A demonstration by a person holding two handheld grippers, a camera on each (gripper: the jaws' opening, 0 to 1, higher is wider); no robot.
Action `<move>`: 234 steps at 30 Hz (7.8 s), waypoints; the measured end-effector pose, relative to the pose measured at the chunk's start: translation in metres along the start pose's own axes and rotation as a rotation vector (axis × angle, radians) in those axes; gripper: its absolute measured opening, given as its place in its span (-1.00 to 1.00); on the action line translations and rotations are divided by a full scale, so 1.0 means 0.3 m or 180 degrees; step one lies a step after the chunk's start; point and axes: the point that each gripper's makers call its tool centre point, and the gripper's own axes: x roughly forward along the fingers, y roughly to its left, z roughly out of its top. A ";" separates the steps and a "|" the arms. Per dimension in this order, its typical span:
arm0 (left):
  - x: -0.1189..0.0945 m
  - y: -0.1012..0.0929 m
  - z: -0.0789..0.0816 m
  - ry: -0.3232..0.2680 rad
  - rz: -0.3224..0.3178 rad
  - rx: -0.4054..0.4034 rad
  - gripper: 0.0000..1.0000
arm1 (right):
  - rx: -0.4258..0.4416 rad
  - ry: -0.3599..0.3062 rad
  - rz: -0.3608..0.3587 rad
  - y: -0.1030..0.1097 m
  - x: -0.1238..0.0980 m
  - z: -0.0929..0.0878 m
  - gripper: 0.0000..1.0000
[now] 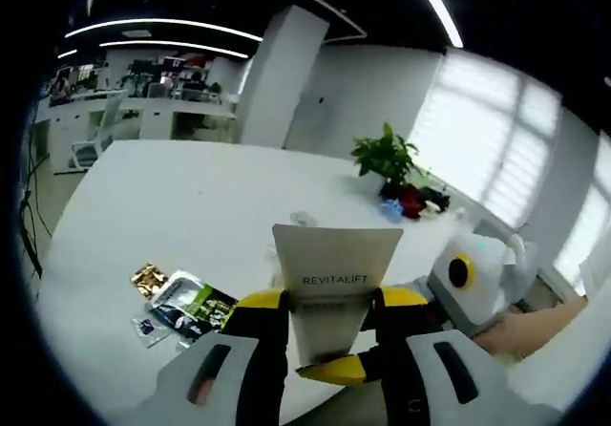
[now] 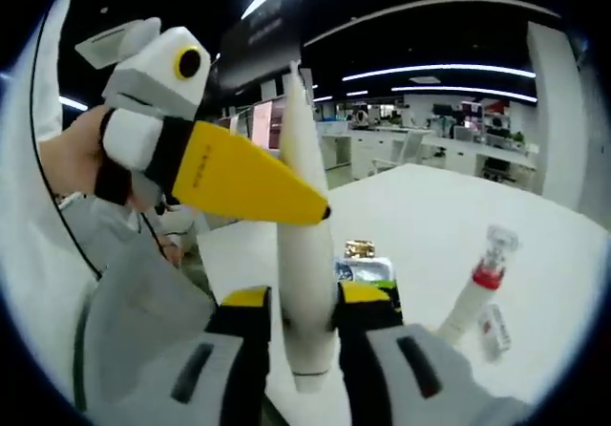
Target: Arrange the skincare products in the storage area until every visible bottle or jar stands upright without overlapping.
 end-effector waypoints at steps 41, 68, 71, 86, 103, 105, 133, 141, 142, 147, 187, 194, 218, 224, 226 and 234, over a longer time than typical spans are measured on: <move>-0.041 -0.271 0.000 0.0687 -0.2027 0.1632 -0.67 | 0.0037 -0.0250 0.1871 0.133 -0.200 0.130 -0.61; 0.118 -0.150 -0.015 0.0638 -0.1800 0.2041 -0.75 | -0.0029 -0.0016 0.1046 -0.064 -0.094 0.038 -0.48; 0.147 -0.127 -0.027 0.0652 -0.1779 0.1970 -0.75 | 0.0041 -0.0011 0.0928 -0.082 -0.089 0.012 -0.41; 0.274 0.002 -0.087 0.0761 -0.1744 0.1890 -0.75 | 0.0405 -0.0029 0.0305 -0.193 -0.104 -0.082 0.04; 0.434 0.155 -0.076 0.0718 -0.1610 0.1986 -0.75 | 0.0716 -0.0024 -0.0322 -0.324 -0.179 -0.163 0.28; 0.449 0.177 -0.070 0.0700 -0.1573 0.2019 -0.75 | 0.0758 -0.0029 -0.0382 -0.338 -0.192 -0.169 0.31; 0.538 0.256 -0.064 0.0588 -0.1541 0.1985 -0.74 | 0.0928 0.0020 -0.0717 -0.397 -0.265 -0.221 0.39; 0.542 0.257 -0.064 0.0631 -0.1592 0.2000 -0.71 | 0.0950 0.0024 -0.0727 -0.393 -0.268 -0.223 0.39; 0.543 0.256 -0.064 0.0640 -0.1597 0.2005 -0.71 | 0.0942 0.0026 -0.0729 -0.395 -0.269 -0.223 0.39; 0.547 0.257 -0.064 0.0668 -0.1605 0.2036 -0.70 | 0.0943 0.0016 -0.0745 -0.400 -0.272 -0.220 0.39; 0.505 0.316 -0.065 0.0855 -0.1354 0.1943 -0.07 | 0.0856 0.0022 -0.0776 -0.394 -0.281 -0.200 0.47; 0.450 0.341 -0.092 0.0947 -0.1168 0.1901 0.14 | 0.0875 -0.0037 -0.0788 -0.400 -0.282 -0.185 0.53; 0.169 0.396 -0.143 0.0790 -0.0273 0.1077 0.68 | 0.0898 -0.0010 -0.0731 -0.366 -0.304 -0.206 0.87; 0.114 0.398 -0.164 0.0736 -0.0138 0.0949 0.74 | 0.0934 -0.0023 -0.0699 -0.350 -0.307 -0.202 0.91; 0.094 0.404 -0.176 0.0710 -0.0063 0.0878 0.75 | 0.0940 -0.0024 -0.0697 -0.348 -0.310 -0.202 0.92; 0.013 0.410 -0.232 0.0680 0.0143 0.0670 0.77 | 0.0940 0.0001 -0.0695 -0.343 -0.325 -0.202 0.96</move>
